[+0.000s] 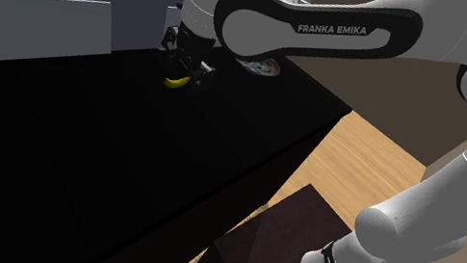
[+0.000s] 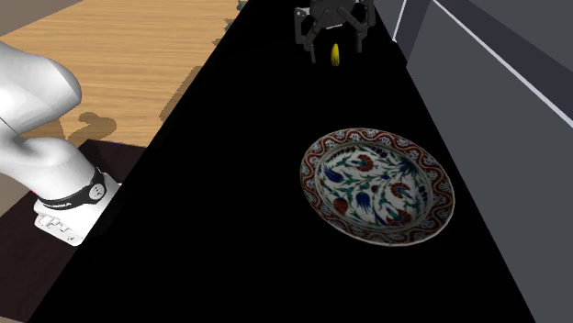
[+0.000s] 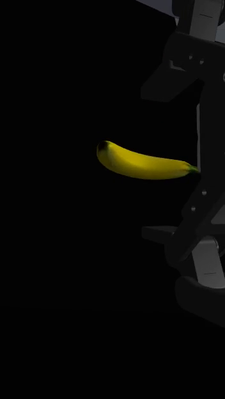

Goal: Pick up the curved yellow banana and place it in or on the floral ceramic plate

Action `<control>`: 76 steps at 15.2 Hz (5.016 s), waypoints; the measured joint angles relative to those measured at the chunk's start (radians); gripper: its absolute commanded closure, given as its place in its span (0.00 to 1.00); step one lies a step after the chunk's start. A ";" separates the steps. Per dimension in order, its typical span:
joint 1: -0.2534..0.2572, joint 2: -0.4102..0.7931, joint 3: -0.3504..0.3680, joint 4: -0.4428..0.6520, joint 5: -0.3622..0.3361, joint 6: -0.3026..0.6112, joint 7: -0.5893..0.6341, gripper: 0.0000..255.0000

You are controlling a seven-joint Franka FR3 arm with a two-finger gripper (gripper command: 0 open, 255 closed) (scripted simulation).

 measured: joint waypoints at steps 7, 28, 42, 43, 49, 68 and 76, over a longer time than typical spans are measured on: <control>0.000 0.000 0.000 0.000 -0.001 0.000 0.000 1.00; -0.002 -0.022 0.006 0.173 0.037 -0.180 -0.043 1.00; -0.131 -0.148 -0.126 0.143 0.196 -0.194 -0.334 1.00; -0.142 -0.160 -0.144 0.129 0.211 -0.187 -0.365 1.00; -0.203 -0.158 -0.230 0.130 0.239 -0.181 -0.519 1.00; -0.285 -0.083 -0.323 0.060 0.226 -0.053 -0.697 1.00; -0.284 -0.075 -0.322 0.012 0.220 0.001 -0.693 1.00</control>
